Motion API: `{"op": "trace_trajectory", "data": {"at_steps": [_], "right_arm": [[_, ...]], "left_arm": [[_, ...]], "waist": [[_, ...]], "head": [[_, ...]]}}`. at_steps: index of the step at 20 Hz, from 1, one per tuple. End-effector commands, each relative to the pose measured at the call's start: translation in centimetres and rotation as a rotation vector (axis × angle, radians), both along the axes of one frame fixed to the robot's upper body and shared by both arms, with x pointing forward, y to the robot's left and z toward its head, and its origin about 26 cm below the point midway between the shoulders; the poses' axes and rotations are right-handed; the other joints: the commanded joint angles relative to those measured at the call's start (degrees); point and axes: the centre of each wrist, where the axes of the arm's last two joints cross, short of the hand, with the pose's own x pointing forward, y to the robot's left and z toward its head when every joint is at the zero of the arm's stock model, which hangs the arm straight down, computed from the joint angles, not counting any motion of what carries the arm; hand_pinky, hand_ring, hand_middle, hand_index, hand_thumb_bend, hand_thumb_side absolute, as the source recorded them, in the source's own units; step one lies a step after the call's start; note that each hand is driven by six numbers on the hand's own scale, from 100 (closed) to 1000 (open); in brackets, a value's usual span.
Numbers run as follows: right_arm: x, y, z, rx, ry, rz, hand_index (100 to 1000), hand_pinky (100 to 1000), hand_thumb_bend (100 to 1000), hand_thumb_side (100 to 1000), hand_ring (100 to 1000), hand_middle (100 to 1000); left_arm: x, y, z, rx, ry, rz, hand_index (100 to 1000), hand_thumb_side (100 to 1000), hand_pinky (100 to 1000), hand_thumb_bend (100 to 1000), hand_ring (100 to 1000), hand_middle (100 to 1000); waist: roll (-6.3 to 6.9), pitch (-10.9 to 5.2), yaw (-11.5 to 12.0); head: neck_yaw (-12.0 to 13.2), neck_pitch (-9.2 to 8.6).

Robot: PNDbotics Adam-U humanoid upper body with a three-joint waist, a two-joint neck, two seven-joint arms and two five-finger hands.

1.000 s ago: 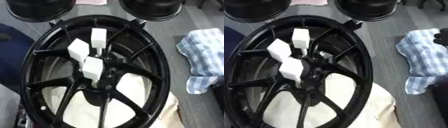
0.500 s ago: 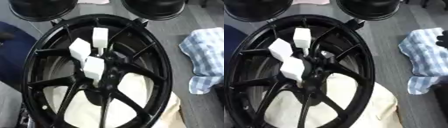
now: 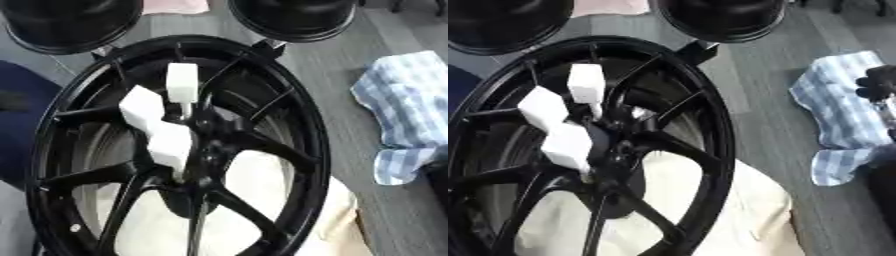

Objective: Pull the pin out of the wheel hub.

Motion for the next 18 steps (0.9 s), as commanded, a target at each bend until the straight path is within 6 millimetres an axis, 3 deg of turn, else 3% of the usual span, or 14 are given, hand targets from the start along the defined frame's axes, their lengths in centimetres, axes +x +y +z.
{"op": "trace_trajectory", "data": {"at_steps": [1, 8, 18], "right_arm": [[-0.2, -0.4, 0.9, -0.056, -0.017, -0.006, 543, 728, 392, 363, 704, 642], [-0.5, -0.6, 0.5, -0.072, -0.006, -0.018, 543, 728, 391, 365, 704, 642], [-0.8, -0.6, -0.2, -0.086, 0.014, -0.025, 542, 728, 388, 369, 704, 642]], "left_arm": [[-0.2, 1.0, 1.9, 0.192, -0.06, -0.023, 786, 586, 865, 100, 708, 626], [0.4, 1.8, 6.7, 0.55, -0.134, -0.007, 792, 566, 864, 100, 731, 645], [0.6, 0.4, 14.3, 0.878, -0.249, 0.036, 805, 568, 863, 139, 754, 669]], "waist": [[0.01, -0.98, -0.2], [-0.11, -1.02, -0.3], [-0.68, -0.96, -0.5]], "head": [[-0.5, -0.91], [-1.0, -0.93], [-1.2, -0.58]]}}
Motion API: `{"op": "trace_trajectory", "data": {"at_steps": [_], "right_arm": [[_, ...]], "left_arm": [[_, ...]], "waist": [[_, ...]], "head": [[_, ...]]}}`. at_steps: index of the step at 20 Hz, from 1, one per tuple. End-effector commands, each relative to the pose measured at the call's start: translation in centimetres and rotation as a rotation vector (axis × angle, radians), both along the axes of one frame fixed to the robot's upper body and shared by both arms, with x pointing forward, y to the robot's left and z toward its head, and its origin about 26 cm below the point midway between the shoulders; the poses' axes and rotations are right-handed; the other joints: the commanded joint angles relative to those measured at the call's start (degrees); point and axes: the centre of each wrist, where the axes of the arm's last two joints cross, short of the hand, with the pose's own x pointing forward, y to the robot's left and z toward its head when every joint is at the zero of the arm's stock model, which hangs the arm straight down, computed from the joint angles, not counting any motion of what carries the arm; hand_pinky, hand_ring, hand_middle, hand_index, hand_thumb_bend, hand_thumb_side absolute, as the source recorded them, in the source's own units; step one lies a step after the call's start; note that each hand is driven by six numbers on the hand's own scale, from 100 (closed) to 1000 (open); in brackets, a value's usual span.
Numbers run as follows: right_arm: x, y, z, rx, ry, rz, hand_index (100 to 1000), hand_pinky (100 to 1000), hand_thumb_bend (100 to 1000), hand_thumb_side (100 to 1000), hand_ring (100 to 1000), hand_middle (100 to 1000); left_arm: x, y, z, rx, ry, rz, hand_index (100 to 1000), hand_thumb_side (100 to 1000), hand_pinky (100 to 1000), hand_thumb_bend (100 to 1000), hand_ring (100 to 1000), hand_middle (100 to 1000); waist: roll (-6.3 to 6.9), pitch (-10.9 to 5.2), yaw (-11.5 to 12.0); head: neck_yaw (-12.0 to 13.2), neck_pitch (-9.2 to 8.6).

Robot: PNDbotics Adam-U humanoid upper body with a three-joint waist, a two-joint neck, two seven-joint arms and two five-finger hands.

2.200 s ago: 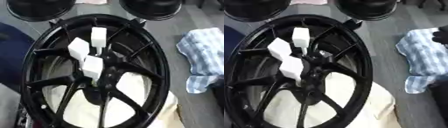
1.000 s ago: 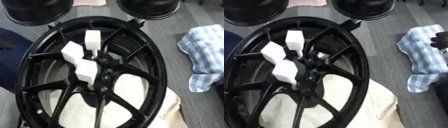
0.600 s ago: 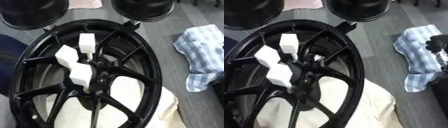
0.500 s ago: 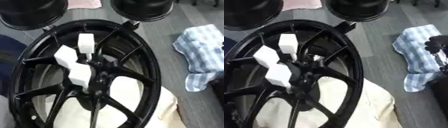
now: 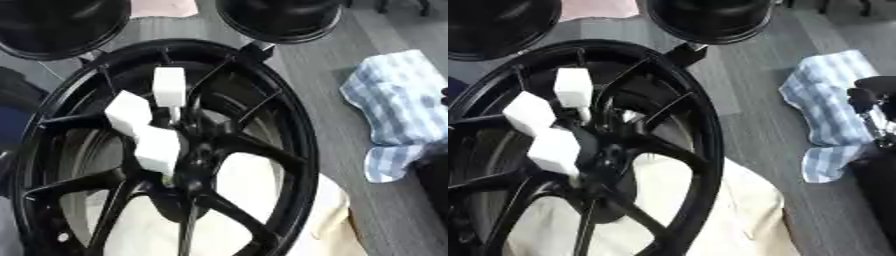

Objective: Pull the pin out of the wheel hub.

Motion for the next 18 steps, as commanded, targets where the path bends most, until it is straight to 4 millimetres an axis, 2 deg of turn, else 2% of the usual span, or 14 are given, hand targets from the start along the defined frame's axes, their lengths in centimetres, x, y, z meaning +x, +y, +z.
{"op": "trace_trajectory", "data": {"at_steps": [1, 5, 8, 15, 18], "right_arm": [[-0.1, 0.0, 0.7, -0.041, -0.012, 0.01, 542, 727, 387, 369, 704, 642], [0.0, 0.1, 0.7, -0.043, -0.004, 0.017, 541, 727, 388, 371, 704, 642], [0.1, 0.3, 0.7, -0.045, 0.001, 0.029, 541, 727, 388, 371, 703, 642], [0.2, 0.3, 1.0, -0.057, 0.004, 0.033, 540, 727, 388, 372, 703, 642], [0.3, 0.4, 1.0, -0.061, 0.004, 0.04, 540, 727, 388, 373, 703, 642]], "left_arm": [[-0.7, -0.2, 3.0, 0.108, -0.028, 0.019, 805, 568, 862, 142, 755, 670], [-1.4, -0.4, 6.2, 0.185, -0.039, 0.047, 813, 578, 863, 159, 758, 676], [-2.0, -0.2, 7.8, 0.213, -0.036, 0.064, 821, 589, 865, 167, 760, 679], [-2.4, -0.4, 8.9, 0.226, 0.047, 0.045, 853, 597, 876, 210, 793, 730], [-2.4, -0.7, 9.3, 0.226, 0.094, 0.035, 881, 604, 900, 260, 829, 773]], "waist": [[-0.15, -0.93, -0.1], [0.01, -0.79, -0.4], [0.33, -0.68, -0.9], [1.82, -0.62, -1.4], [2.1, -0.55, -2.2]], "head": [[-0.1, -0.34], [0.4, -0.35], [0.9, -0.51], [1.4, -0.93], [2.3, -1.13]]}}
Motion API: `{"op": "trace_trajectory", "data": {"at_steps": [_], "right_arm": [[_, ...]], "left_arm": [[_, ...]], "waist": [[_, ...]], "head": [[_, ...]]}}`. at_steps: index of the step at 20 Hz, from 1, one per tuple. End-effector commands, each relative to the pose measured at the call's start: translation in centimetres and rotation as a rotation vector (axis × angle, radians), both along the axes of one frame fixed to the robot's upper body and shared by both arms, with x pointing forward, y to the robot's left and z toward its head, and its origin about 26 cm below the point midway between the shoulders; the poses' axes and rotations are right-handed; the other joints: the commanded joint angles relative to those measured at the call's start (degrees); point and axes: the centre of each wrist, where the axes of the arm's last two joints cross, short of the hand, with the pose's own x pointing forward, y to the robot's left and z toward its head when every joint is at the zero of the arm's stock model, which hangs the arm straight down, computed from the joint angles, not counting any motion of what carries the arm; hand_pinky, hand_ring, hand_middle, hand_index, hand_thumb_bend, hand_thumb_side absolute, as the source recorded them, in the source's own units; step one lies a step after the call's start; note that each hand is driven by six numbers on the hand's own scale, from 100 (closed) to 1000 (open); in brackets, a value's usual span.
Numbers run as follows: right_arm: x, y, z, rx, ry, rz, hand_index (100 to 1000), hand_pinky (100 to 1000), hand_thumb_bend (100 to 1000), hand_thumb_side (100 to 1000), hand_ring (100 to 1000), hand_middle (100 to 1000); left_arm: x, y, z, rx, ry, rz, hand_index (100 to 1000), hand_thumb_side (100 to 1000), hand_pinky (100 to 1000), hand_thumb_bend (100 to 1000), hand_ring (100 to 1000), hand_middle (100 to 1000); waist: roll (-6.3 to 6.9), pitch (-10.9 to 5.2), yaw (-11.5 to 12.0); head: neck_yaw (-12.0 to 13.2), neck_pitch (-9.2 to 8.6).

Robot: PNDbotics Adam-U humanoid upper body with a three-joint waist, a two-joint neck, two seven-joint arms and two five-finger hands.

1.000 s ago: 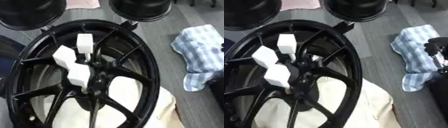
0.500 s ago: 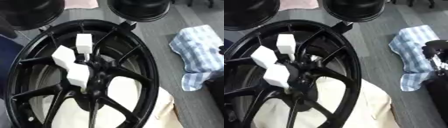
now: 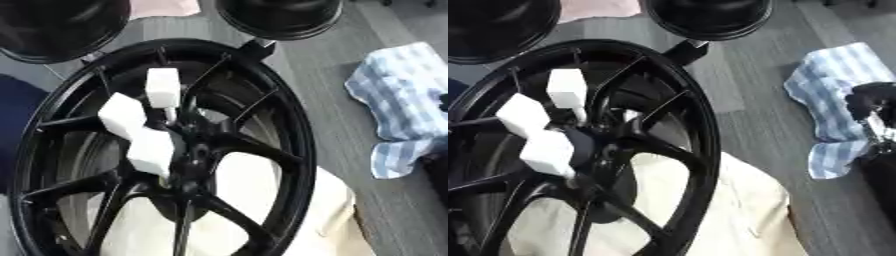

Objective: Pull the pin out of the wheel hub.

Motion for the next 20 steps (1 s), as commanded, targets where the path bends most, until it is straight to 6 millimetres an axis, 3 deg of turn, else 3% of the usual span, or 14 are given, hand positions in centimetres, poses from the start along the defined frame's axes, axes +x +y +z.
{"op": "trace_trajectory", "data": {"at_steps": [1, 5, 14, 20], "right_arm": [[0.1, -0.1, 1.1, -0.043, -0.022, 0.014, 540, 727, 388, 373, 703, 643], [0.1, 0.0, 1.2, -0.042, -0.022, 0.021, 540, 727, 388, 373, 703, 643], [0.5, 0.4, 1.6, -0.033, -0.025, 0.061, 540, 727, 388, 372, 703, 644], [0.4, 0.4, 1.3, -0.026, -0.021, 0.058, 540, 727, 386, 374, 703, 644]], "left_arm": [[-0.6, -0.3, 1.3, 0.031, 0.026, 0.005, 884, 599, 904, 278, 833, 776], [-0.5, -0.9, 1.3, 0.043, 0.085, 0.017, 884, 568, 905, 325, 829, 762], [0.2, -3.2, 0.8, 0.065, 0.158, 0.034, 875, 542, 895, 309, 818, 757], [0.6, -4.2, 0.2, 0.062, 0.187, 0.087, 845, 536, 882, 297, 794, 720]], "waist": [[0.03, -0.77, -0.4], [0.06, -0.63, -1.2], [0.05, -1.01, -3.2], [-0.01, -1.07, -4.0]], "head": [[1.1, -1.07], [2.1, -1.23], [5.7, -0.91], [6.7, -0.77]]}}
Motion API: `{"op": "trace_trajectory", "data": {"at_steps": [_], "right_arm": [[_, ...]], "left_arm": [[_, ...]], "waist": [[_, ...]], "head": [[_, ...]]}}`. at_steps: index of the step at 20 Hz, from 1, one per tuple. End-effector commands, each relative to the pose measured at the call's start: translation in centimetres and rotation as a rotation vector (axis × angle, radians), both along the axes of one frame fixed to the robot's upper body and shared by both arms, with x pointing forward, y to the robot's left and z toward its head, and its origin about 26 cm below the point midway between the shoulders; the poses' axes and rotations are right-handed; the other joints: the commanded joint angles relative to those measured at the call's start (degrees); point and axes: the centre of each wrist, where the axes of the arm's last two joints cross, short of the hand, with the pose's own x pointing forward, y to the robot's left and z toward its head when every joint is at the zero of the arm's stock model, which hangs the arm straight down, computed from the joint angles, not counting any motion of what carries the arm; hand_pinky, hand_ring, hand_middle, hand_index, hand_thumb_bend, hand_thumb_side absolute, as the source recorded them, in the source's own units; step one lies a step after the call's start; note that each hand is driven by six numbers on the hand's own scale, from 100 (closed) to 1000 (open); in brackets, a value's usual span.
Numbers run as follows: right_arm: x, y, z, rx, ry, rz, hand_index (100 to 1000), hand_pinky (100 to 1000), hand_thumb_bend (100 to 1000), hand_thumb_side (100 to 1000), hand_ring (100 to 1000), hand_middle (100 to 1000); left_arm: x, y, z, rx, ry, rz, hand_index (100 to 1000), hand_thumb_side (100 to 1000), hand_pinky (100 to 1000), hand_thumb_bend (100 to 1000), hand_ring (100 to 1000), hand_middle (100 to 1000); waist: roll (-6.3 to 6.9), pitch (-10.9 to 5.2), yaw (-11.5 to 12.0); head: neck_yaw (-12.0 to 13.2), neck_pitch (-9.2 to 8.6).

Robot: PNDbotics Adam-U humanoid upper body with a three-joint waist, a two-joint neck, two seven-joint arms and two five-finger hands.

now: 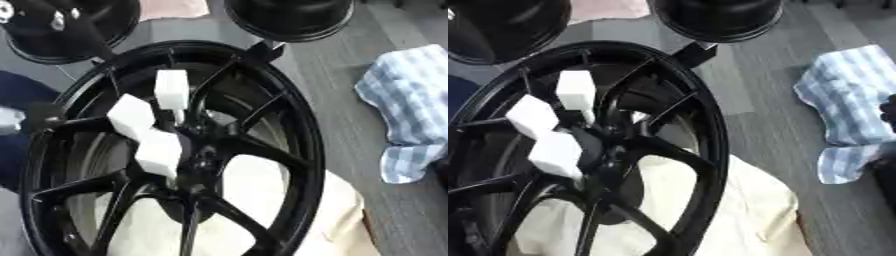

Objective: Pull the pin out of the wheel hub.

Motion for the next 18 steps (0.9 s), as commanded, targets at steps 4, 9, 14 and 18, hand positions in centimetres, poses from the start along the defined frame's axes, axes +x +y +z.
{"op": "trace_trajectory", "data": {"at_steps": [4, 9, 14, 18], "right_arm": [[-0.1, 0.0, 0.7, -0.017, -0.016, 0.01, 539, 726, 385, 375, 703, 644], [0.0, 0.2, 0.7, -0.016, -0.011, 0.02, 539, 726, 385, 377, 703, 644], [0.1, 0.3, 0.6, -0.012, -0.009, 0.024, 537, 726, 384, 378, 702, 644], [0.1, 0.4, 0.6, -0.009, -0.008, 0.028, 537, 726, 384, 378, 701, 643]], "left_arm": [[-0.1, -1.0, 0.2, 0.028, 0.007, 0.042, 846, 544, 881, 302, 795, 722], [0.1, -1.5, -0.2, 0.058, 0.028, 0.069, 854, 533, 878, 323, 783, 699], [0.2, -1.7, -0.6, 0.082, 0.06, 0.098, 884, 551, 882, 345, 794, 715], [0.2, -1.8, -0.6, 0.087, 0.07, 0.11, 887, 537, 896, 367, 823, 766]], "waist": [[-0.43, -0.79, -0.3], [-0.65, -0.3, -0.3], [-0.81, 0.02, -0.5], [-0.85, 0.23, -0.5]], "head": [[0.5, -0.22], [0.5, -0.17], [0.5, -0.42], [0.6, -0.82]]}}
